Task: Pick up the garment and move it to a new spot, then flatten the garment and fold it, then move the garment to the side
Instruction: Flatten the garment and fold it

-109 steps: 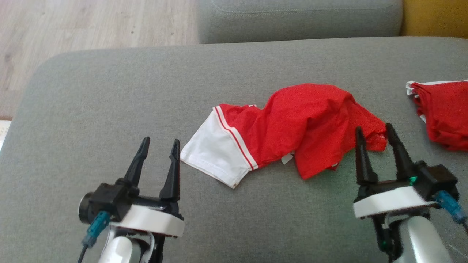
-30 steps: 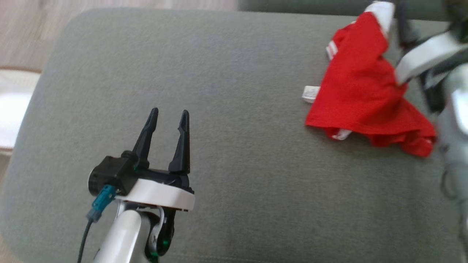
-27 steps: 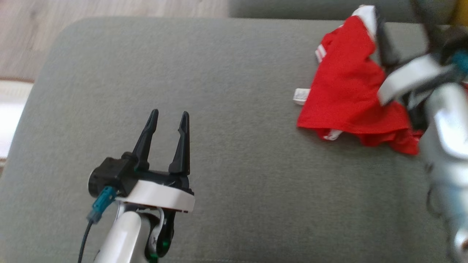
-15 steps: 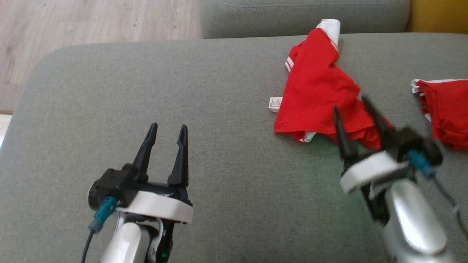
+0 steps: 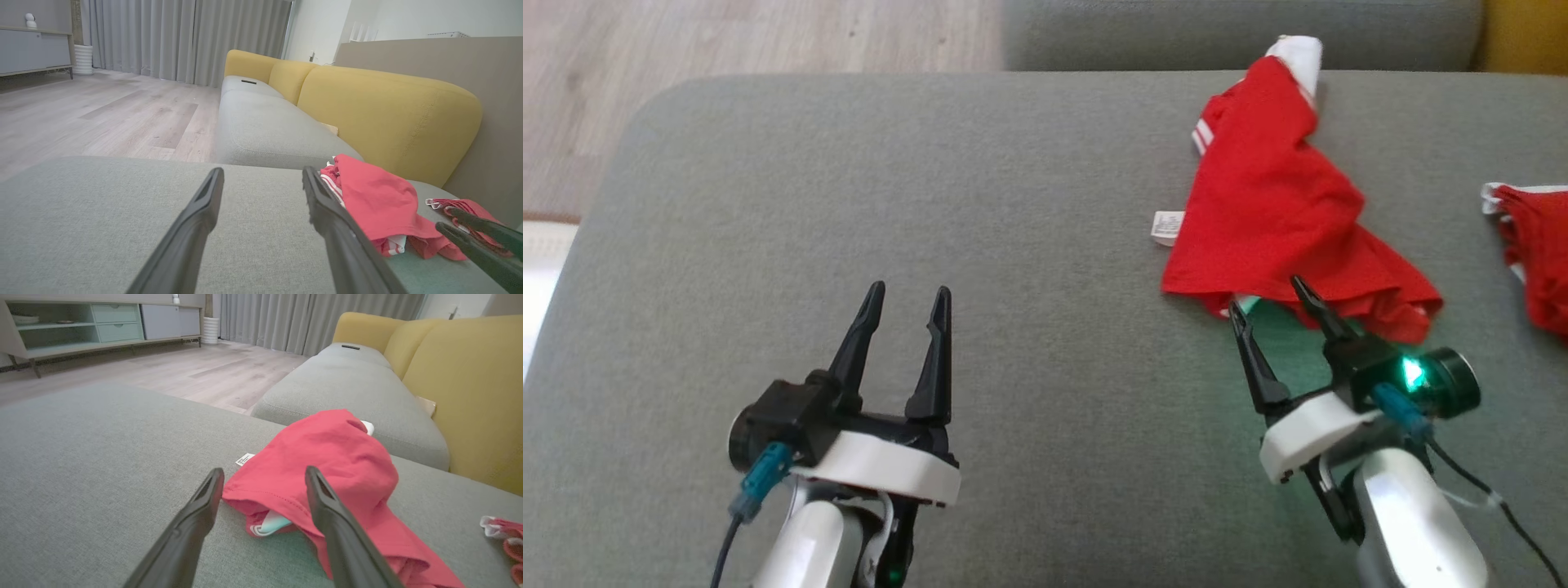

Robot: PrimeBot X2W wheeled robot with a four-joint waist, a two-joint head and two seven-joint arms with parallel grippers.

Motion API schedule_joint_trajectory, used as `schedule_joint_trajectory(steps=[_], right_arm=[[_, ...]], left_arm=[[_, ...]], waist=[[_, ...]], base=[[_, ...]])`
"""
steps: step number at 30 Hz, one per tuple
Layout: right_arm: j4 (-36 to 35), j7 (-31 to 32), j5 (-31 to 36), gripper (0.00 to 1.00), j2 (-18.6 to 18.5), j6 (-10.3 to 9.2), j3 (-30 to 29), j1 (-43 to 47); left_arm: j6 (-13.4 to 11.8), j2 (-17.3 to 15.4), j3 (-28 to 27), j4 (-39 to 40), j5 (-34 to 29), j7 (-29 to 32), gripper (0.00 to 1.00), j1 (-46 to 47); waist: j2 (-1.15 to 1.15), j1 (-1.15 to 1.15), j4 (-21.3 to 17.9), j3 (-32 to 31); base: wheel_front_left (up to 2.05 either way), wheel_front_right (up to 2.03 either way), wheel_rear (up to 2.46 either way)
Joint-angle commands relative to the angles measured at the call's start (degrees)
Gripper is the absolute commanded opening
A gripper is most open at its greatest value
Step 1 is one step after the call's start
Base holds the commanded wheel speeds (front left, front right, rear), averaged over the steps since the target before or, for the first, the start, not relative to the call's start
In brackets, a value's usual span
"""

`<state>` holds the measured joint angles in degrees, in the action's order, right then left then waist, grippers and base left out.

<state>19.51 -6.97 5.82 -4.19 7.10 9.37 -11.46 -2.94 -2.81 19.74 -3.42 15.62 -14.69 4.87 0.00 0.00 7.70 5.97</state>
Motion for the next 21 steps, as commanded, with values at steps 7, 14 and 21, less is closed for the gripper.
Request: schedule_joint_trajectory(steps=[7,14,21], right_arm=[[6.4,0.3,5.7,1.00,-1.4,0.39,0.8,-7.8],[15.4,0.4,13.3,1.00,-2.6,0.39,-2.1,-13.1],[21.5,-1.3,18.3,1.00,-0.8,0.39,-4.1,-15.5]], left_arm=[[-0.1,-0.1,-0.1,2.1,1.1,-0.3,1.00,3.3],[-0.6,-0.1,0.7,2.2,1.5,-0.3,1.00,4.1],[-0.9,-0.1,0.3,2.3,1.5,-0.3,1.00,4.1]], waist=[[0.00,0.00,3.5,2.7],[0.00,0.00,5.9,4.8],[0.00,0.00,5.3,5.6]], base=[[0.00,0.00,0.00],[0.00,0.00,0.00],[0.00,0.00,0.00]])
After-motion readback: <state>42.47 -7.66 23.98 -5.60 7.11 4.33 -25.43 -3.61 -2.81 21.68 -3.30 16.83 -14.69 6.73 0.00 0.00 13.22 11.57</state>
